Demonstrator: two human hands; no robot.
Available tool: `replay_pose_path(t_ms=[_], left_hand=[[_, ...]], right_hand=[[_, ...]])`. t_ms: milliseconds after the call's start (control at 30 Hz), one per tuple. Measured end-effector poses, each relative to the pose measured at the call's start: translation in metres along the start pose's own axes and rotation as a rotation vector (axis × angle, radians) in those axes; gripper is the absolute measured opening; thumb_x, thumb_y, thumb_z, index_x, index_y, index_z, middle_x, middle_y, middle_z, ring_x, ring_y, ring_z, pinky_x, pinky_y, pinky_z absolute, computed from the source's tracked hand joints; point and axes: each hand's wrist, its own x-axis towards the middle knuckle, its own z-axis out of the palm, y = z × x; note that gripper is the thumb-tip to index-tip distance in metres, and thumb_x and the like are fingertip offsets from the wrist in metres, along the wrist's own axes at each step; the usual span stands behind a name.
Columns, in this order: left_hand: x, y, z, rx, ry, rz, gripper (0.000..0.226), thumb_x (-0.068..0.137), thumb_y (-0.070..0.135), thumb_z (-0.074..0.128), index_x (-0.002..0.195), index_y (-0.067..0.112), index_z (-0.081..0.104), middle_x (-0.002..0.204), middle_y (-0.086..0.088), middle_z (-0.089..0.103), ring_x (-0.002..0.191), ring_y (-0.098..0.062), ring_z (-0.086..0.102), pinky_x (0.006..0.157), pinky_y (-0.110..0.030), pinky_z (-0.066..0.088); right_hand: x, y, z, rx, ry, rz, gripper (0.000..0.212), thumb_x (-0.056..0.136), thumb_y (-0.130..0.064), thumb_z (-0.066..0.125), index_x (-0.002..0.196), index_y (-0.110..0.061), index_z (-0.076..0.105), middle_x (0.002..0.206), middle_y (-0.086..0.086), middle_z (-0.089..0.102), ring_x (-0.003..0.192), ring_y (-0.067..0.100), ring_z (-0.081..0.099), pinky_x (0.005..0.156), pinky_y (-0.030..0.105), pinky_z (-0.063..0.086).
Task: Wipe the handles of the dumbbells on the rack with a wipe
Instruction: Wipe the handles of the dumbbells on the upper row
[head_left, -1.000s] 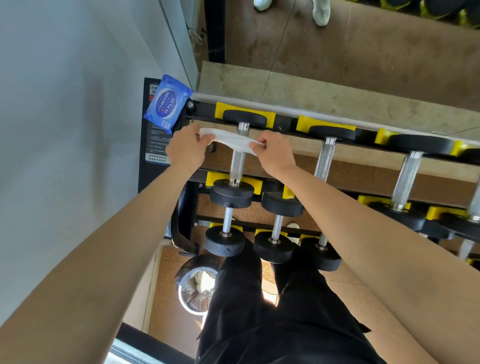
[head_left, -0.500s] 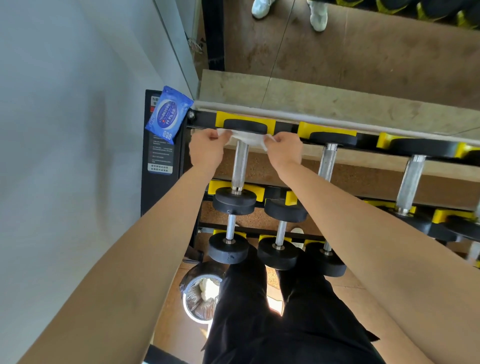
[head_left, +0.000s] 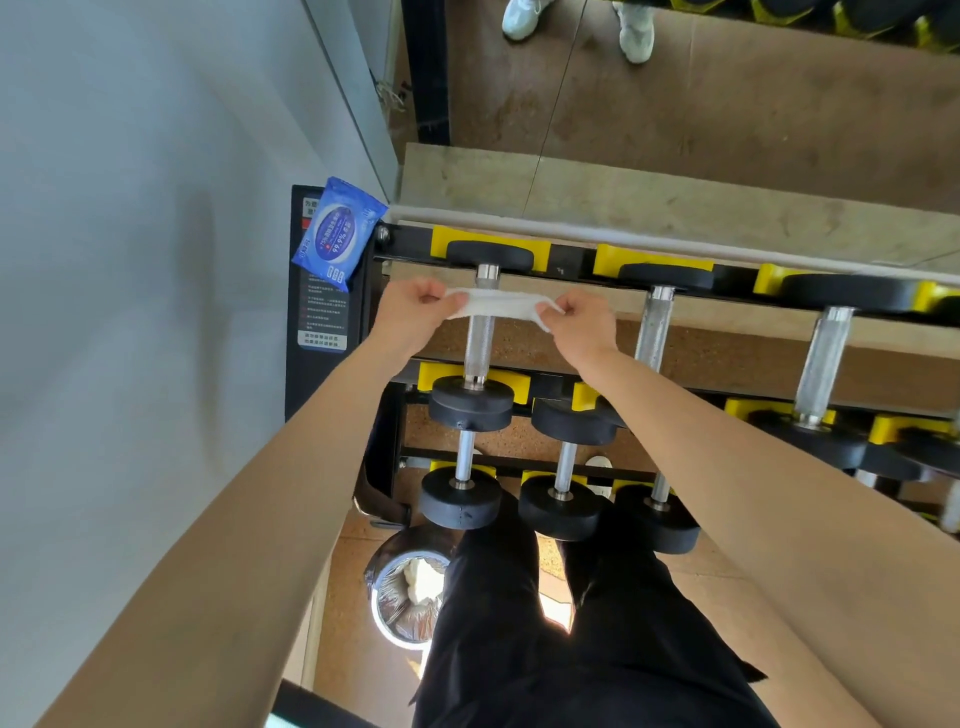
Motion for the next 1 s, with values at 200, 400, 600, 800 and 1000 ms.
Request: replay_pose_path(t_ms=[200, 400, 600, 800, 1000], left_hand=[[-0.015, -0.035, -0.011, 0.145, 0.131, -0.072, 0.026, 0.085, 0.036, 0.079, 0.099, 0.016, 0.073, 0.104, -0.003, 0.072, 0.100, -0.020, 0.065, 0.097, -0.036, 0.051], [-0.035, -0.040, -0.004, 0.231, -0.042, 0.035, 0.028, 0.087, 0.036, 0.077, 0.105, 0.015, 0.074, 0.090, 0.004, 0.068, 0.089, -0.016, 0.064, 0.082, -0.031, 0.053], [-0.039, -0.049, -0.018, 0.609, 0.111, 0.013, 0.032, 0.092, 0.041, 0.068, 0.115, 0.018, 0.074, 0.110, -0.007, 0.072, 0.097, -0.025, 0.066, 0.080, -0.034, 0.051], [-0.047, -0.039, -0.014, 0.509, -0.142, 0.141, 0.027, 0.089, 0.034, 0.076, 0.105, 0.013, 0.075, 0.094, 0.003, 0.066, 0.093, -0.019, 0.063, 0.085, -0.032, 0.049], [-0.042, -0.045, -0.028, 0.769, 0.036, 0.080, 0.024, 0.095, 0.030, 0.068, 0.109, 0.012, 0.076, 0.106, -0.011, 0.072, 0.092, -0.027, 0.066, 0.080, -0.032, 0.052]], right_hand=[[-0.024, 0.007, 0.012, -0.161, -0.194, -0.190, 0.020, 0.095, -0.033, 0.064, 0.086, -0.016, 0.068, 0.074, -0.009, 0.057, 0.069, 0.002, 0.050, 0.061, 0.018, 0.037], [-0.020, 0.033, 0.006, -0.266, -0.102, -0.090, 0.023, 0.092, -0.040, 0.067, 0.082, -0.020, 0.068, 0.082, 0.000, 0.068, 0.076, 0.013, 0.060, 0.064, 0.023, 0.044], [-0.042, 0.015, 0.026, -0.360, -0.355, -0.239, 0.017, 0.091, -0.033, 0.069, 0.081, -0.020, 0.067, 0.080, -0.003, 0.063, 0.072, 0.009, 0.058, 0.060, 0.020, 0.040], [-0.028, 0.031, 0.011, -0.503, -0.267, -0.135, 0.025, 0.090, -0.039, 0.070, 0.073, -0.022, 0.061, 0.070, -0.004, 0.060, 0.064, 0.011, 0.059, 0.052, 0.019, 0.038], [-0.038, 0.002, 0.035, -0.479, -0.343, -0.268, 0.021, 0.090, -0.036, 0.072, 0.076, -0.023, 0.063, 0.080, -0.002, 0.066, 0.074, 0.012, 0.062, 0.064, 0.021, 0.043]])
